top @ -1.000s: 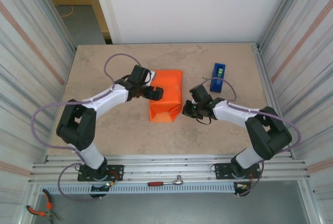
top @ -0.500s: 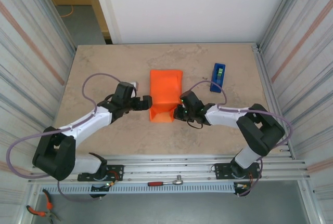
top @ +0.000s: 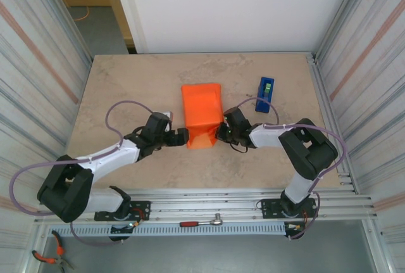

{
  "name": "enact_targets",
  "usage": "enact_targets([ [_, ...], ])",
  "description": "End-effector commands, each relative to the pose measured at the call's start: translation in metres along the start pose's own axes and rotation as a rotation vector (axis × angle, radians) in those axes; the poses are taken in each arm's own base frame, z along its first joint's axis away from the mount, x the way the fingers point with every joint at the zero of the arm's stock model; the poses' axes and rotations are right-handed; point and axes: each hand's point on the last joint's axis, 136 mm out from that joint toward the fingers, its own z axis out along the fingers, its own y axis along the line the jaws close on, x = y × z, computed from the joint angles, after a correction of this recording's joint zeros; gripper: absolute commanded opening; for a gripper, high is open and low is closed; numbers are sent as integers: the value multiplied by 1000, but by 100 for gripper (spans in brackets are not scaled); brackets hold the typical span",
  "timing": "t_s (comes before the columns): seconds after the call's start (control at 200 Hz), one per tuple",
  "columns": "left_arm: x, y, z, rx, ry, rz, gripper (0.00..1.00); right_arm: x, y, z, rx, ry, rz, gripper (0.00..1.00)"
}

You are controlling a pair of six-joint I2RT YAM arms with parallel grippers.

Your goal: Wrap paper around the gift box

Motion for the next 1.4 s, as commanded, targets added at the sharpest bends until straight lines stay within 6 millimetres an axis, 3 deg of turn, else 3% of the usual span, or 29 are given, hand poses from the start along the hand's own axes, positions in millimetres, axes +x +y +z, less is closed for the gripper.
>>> enact_targets([
  [0.0, -5, -1, -1, -22, -41, 17, 93, 2, 9, -12, -44, 5, -6, 0],
  [0.17, 0, -5, 3, -18, -29, 29, 91, 11, 18, -14, -50, 5, -33, 0],
  [0.426, 8, -15, 14, -17, -3, 27, 85, 24, 2, 7, -14, 47, -15, 0],
  [0.576, 8, -15, 21, -24, 0, 4, 79, 29, -2, 6, -13, 50, -2, 0],
  [1.238, 19, -29, 46, -28, 67, 26, 34, 39, -5, 7, 13, 56, 1, 0],
  [1.398, 24, -27, 49, -76, 94, 25, 29, 40, -6, 7, 26, 51, 1, 0],
])
